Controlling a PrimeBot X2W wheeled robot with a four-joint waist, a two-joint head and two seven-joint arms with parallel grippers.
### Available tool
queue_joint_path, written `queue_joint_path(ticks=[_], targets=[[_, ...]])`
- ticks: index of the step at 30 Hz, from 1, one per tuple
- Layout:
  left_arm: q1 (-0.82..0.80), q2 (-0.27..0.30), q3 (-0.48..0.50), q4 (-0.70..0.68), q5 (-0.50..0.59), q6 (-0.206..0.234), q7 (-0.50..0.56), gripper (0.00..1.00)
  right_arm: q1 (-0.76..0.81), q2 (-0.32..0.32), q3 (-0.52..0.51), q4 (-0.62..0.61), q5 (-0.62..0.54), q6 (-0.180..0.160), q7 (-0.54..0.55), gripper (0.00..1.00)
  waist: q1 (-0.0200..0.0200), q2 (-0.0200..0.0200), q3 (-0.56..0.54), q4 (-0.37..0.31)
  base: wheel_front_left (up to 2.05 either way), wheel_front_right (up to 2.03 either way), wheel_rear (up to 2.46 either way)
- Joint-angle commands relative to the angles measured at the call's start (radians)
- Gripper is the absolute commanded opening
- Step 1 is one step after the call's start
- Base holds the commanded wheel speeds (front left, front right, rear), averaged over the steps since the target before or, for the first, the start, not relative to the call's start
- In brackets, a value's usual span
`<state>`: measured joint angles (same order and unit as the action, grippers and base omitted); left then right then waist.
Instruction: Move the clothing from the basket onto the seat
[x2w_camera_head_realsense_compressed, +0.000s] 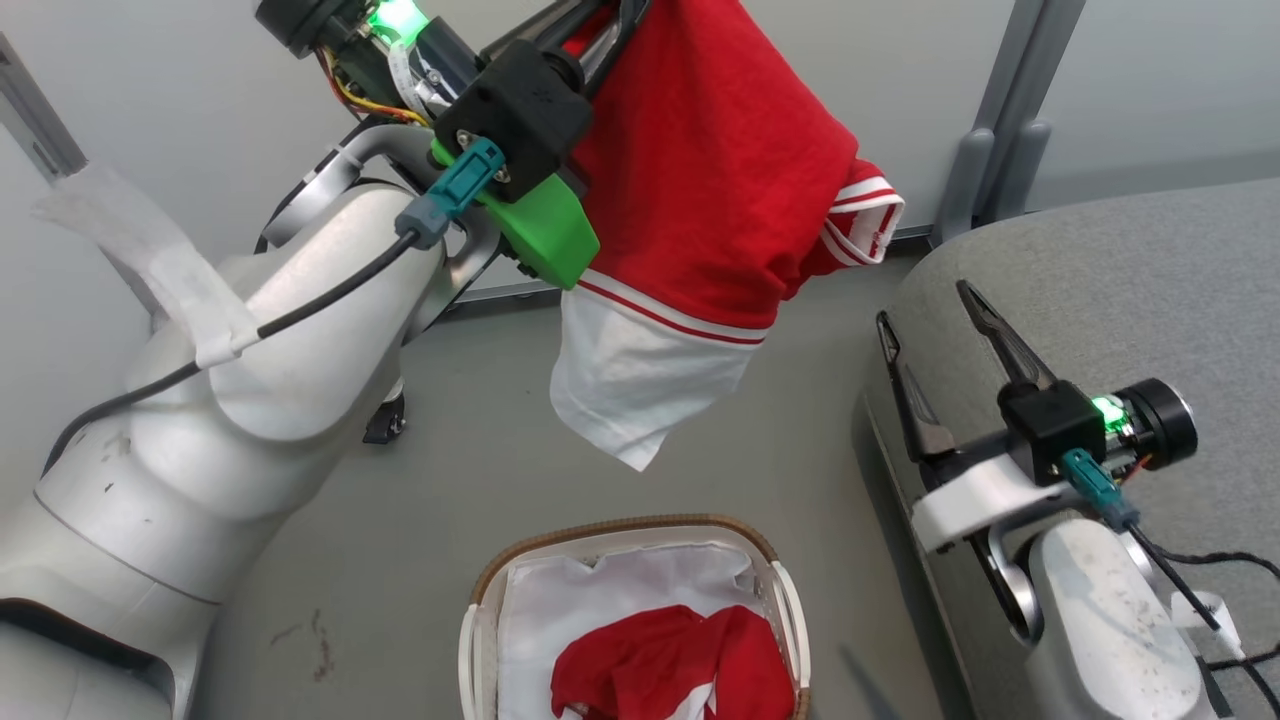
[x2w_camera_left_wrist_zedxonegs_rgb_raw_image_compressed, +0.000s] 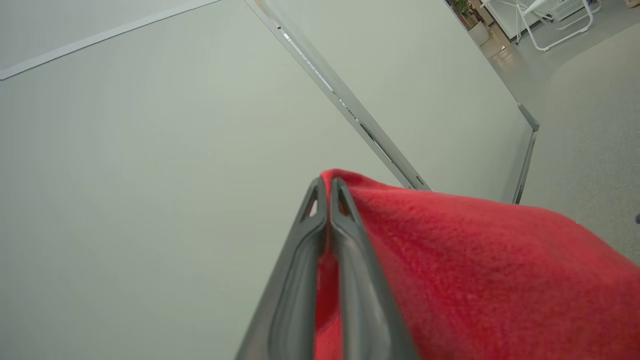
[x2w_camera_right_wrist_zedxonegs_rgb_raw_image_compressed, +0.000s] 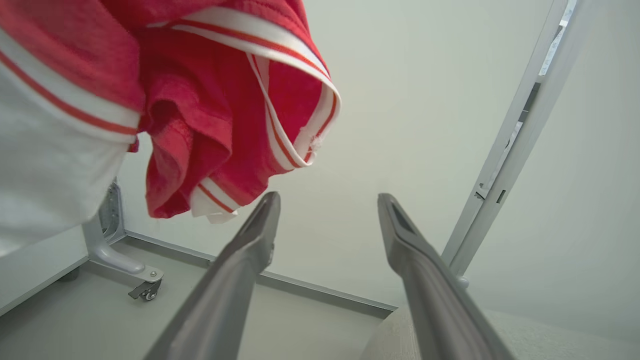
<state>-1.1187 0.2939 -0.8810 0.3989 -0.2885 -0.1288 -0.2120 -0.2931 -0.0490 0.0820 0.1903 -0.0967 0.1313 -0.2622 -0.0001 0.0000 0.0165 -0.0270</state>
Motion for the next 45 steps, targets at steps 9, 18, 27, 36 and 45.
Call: queue_joint_path(ticks=[9, 18, 27, 36, 45], targets=[[0.016, -0.021, -0.036, -0.038, -0.008, 0.005, 0.000, 0.00, -0.180, -0.003, 0.083, 0.238, 0.019, -0.001, -0.003, 1.00, 0.0001, 0.0000, -0.005, 0.014, 0.00, 0.00, 0.00], [0.036, -0.022, -0.063, -0.054, -0.020, 0.003, -0.006, 0.00, -0.296, -0.046, 0.248, 0.291, 0.109, -0.001, -0.003, 1.00, 0.0001, 0.0000, -0.012, 0.022, 0.00, 0.00, 0.00], [0.086, -0.002, -0.056, -0.018, -0.059, 0.016, -0.012, 0.00, -0.303, -0.069, 0.313, 0.248, 0.170, -0.001, -0.003, 0.00, 0.0001, 0.0000, -0.022, 0.016, 0.00, 0.00, 0.00], [0.181, 0.009, -0.032, 0.019, -0.117, 0.043, -0.034, 0.00, -0.279, -0.074, 0.272, 0.184, 0.150, -0.001, -0.003, 0.00, 0.0001, 0.0000, -0.029, 0.008, 0.00, 0.00, 0.00], [0.354, -0.025, 0.012, 0.054, -0.190, 0.071, -0.054, 0.67, -0.274, -0.073, 0.226, 0.152, 0.122, -0.001, -0.003, 0.00, 0.0001, 0.0000, -0.024, 0.003, 0.00, 0.00, 0.00]])
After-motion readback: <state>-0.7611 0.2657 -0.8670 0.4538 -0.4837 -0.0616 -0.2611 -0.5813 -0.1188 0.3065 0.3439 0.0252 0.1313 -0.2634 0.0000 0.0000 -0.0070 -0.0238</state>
